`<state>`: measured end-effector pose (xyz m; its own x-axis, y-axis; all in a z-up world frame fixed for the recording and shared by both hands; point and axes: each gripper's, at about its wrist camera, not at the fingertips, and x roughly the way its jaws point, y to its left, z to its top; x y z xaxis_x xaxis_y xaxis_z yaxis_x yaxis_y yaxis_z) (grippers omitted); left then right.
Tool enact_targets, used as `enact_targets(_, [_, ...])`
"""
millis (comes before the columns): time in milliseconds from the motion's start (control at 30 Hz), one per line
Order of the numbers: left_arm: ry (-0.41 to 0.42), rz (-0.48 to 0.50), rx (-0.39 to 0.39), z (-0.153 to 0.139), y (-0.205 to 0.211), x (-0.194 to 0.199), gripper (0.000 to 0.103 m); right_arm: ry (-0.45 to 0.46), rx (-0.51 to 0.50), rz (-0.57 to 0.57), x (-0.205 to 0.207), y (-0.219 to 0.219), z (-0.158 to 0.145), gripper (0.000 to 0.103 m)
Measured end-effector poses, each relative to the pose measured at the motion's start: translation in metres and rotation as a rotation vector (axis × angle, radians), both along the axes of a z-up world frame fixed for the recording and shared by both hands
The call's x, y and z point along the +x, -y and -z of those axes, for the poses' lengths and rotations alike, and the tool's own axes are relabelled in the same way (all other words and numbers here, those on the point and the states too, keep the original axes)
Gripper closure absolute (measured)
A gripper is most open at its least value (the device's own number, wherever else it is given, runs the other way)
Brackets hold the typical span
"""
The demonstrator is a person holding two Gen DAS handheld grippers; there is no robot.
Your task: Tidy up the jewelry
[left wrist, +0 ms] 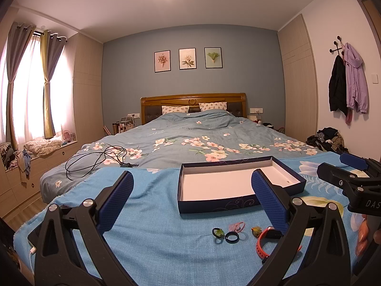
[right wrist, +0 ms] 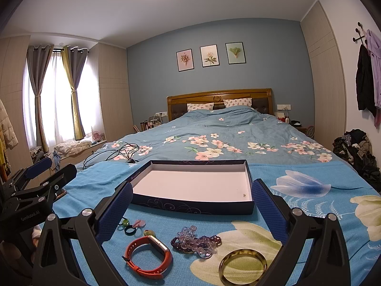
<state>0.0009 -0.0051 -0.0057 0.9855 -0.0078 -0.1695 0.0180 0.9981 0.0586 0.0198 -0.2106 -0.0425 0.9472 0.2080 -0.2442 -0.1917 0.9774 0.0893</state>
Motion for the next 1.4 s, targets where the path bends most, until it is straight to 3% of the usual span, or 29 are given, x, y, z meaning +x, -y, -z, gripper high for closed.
enact_targets(600, [-0.028, 0.034, 0.003, 0.004, 0.001, 0.002, 0.006, -0.02, -0.012, 0.012, 0.002, 0.008, -0.003, 0.007])
enact_targets(967, [-0.277, 0.239, 0.064, 0.031, 0.029, 0.032, 0.006, -0.33, -0.102, 0.018, 0.026, 0.048, 0.026, 0.007])
enact_targets(1100, [-0.353, 0.305, 0.059, 0.04, 0.036, 0.045, 0.009, -0.438, -0.105, -0.011, 0.032, 0.059, 0.042, 0.02])
enact_targets(1133, [-0.371, 0.319, 0.062, 0.044, 0.038, 0.047, 0.013, -0.455, -0.106, -0.017, 0.033, 0.06, 0.044, 0.022])
enact_targets(1200, [-0.419, 0.342, 0.064, 0.051, 0.044, 0.056, 0.019, -0.489, -0.106, -0.03, 0.035, 0.062, 0.051, 0.038])
enact_targets(1400, [-0.561, 0.429, 0.065, 0.07, 0.057, 0.073, 0.044, -0.557, -0.11, -0.072, 0.043, 0.066, 0.06, 0.061])
